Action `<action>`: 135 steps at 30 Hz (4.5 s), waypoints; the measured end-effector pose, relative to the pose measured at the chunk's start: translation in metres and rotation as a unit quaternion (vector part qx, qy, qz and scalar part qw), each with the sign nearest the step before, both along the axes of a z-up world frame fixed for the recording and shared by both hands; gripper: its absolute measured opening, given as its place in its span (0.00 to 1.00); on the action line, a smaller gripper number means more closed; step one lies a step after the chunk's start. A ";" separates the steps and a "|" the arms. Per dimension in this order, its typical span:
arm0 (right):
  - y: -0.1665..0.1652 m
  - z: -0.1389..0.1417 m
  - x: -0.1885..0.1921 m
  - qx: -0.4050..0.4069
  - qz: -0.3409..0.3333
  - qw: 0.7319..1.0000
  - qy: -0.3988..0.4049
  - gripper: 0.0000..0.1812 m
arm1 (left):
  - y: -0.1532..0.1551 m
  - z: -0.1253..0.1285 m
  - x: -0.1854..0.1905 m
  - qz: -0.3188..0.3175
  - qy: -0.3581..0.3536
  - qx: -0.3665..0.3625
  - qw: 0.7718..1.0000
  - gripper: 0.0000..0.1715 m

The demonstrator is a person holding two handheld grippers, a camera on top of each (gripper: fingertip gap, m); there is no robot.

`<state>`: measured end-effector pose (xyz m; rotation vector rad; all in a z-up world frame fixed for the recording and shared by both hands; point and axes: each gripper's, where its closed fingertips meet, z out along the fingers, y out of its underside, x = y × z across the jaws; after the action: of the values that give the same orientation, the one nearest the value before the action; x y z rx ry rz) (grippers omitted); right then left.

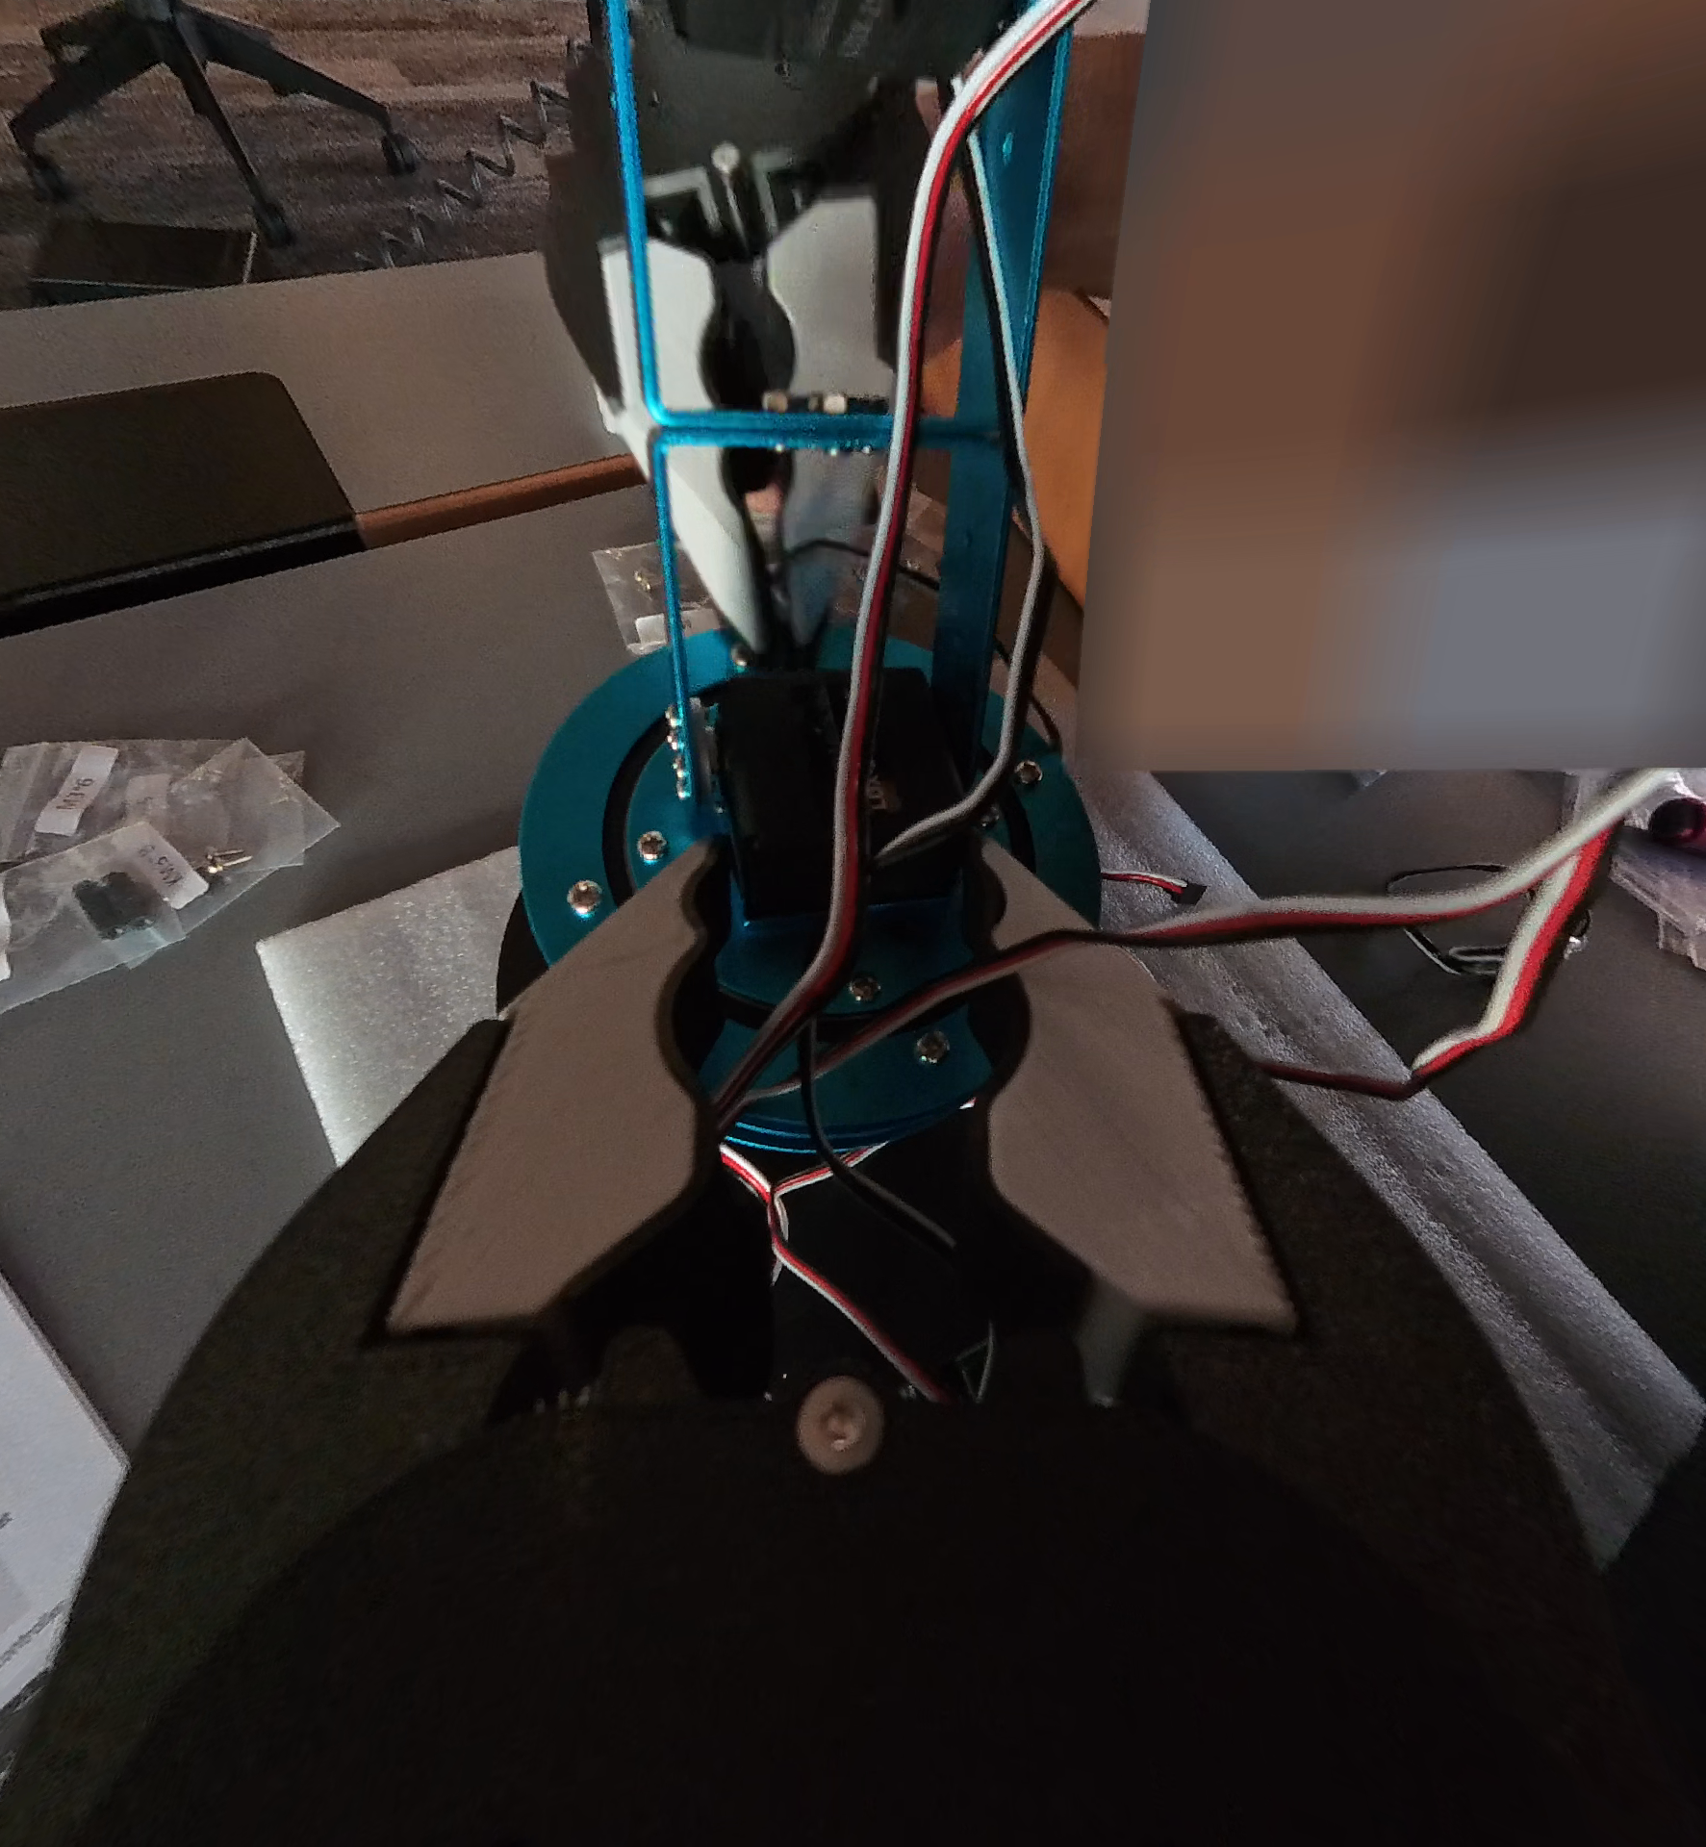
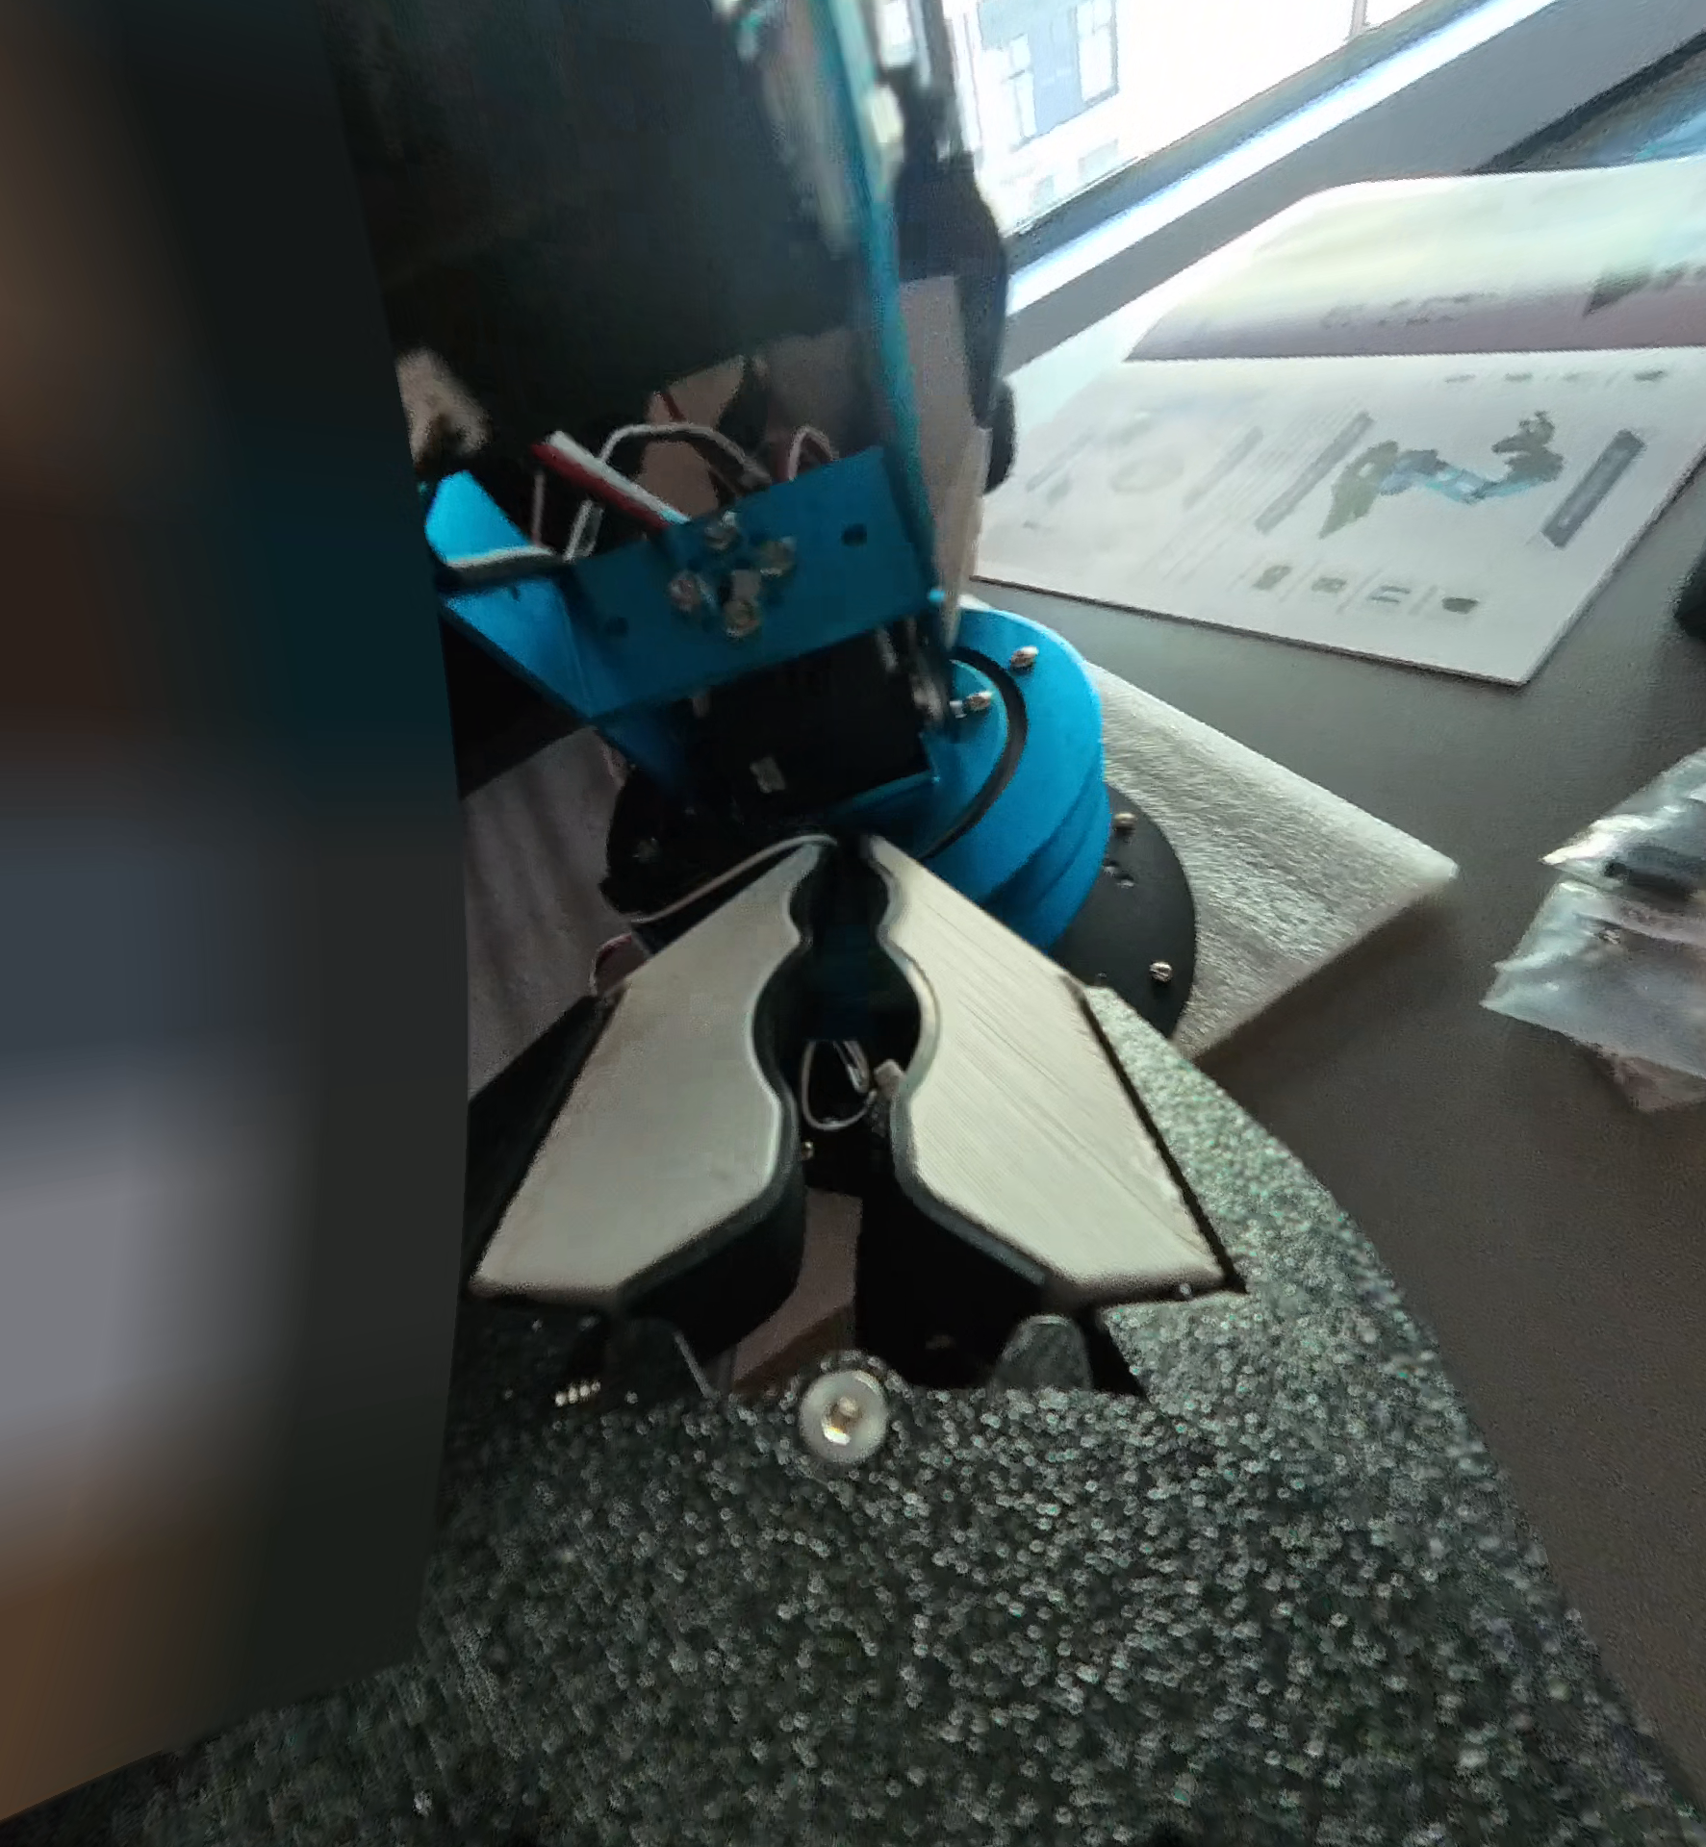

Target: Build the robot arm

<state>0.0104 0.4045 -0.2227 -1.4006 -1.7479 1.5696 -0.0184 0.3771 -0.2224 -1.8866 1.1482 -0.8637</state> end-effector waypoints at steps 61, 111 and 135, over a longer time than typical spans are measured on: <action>-0.308 -0.080 -0.115 0.043 -0.502 0.831 -0.236 0.00 | -0.278 -0.053 -0.130 -0.263 0.032 -0.035 0.964 0.22; -0.318 -0.020 -0.089 0.145 -0.619 0.768 -0.073 0.06 | -0.226 0.001 -0.102 -0.270 -0.073 -0.045 0.959 0.04; -0.250 0.017 -0.115 -0.105 -0.600 0.786 0.106 0.01 | -0.227 0.016 -0.078 -0.300 -0.033 0.356 0.885 0.06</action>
<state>-0.1047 0.1541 -0.2054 -1.7623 -0.2649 1.0583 -0.0969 0.1501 -0.2069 -0.8992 1.7490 -0.6641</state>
